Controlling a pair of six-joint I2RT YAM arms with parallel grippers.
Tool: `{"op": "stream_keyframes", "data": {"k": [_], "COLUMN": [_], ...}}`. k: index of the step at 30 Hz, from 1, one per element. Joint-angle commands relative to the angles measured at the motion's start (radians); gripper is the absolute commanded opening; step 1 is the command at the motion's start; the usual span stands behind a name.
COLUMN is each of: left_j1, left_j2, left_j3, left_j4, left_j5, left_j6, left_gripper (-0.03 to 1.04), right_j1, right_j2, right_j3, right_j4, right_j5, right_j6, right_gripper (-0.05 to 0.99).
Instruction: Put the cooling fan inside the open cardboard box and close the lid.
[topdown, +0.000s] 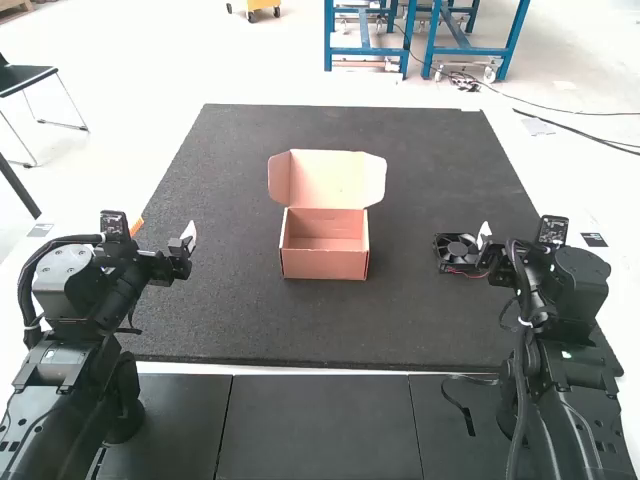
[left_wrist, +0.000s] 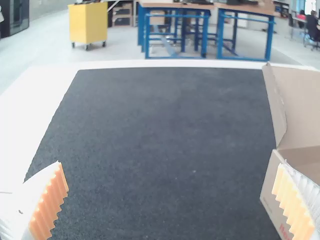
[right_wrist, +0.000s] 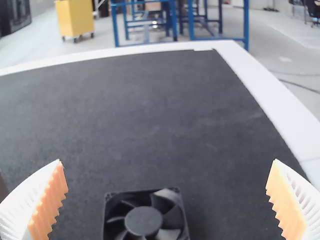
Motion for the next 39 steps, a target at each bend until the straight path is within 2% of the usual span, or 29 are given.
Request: {"op": "stream_keyframes", "data": {"k": [1, 2, 16, 23, 25, 30, 35, 39], "left_j1": [0.008, 0.008, 0.008, 0.008, 0.008, 0.008, 0.005, 0.005], "left_j2": [-0.014, -0.014, -0.014, -0.014, -0.012, -0.012, 0.036, 0.169], "left_j3": [-0.006, -0.006, -0.006, -0.006, -0.004, 0.051, 0.126, 0.22], "left_j4": [0.048, 0.011, 0.008, 0.097, 0.153, 0.173, 0.169, 0.172], "left_j5": [-0.029, -0.029, -0.031, -0.034, -0.042, -0.049, -0.062, -0.063], "left_j6": [0.001, 0.008, 0.01, -0.033, -0.047, -0.053, -0.053, -0.053], "left_gripper": [0.97, 0.97, 0.97, 0.96, 0.96, 0.96, 0.96, 0.96], "right_j1": [0.005, 0.007, 0.007, 0.001, -0.001, -0.001, -0.001, -0.001], "right_j2": [-0.008, -0.008, -0.008, -0.008, -0.008, -0.006, 0.037, 0.179], "right_j3": [-0.006, -0.006, -0.006, -0.006, -0.006, 0.003, 0.075, 0.17], "right_j4": [0.034, 0.023, 0.011, 0.043, 0.101, 0.207, 0.212, 0.238], "right_j5": [0.013, 0.011, 0.011, 0.016, 0.016, 0.019, 0.014, 0.014], "right_j6": [0.026, 0.017, 0.009, 0.035, 0.045, 0.045, 0.046, 0.046], "right_gripper": [0.91, 0.91, 0.91, 0.91, 0.91, 0.91, 0.91, 0.91]}}
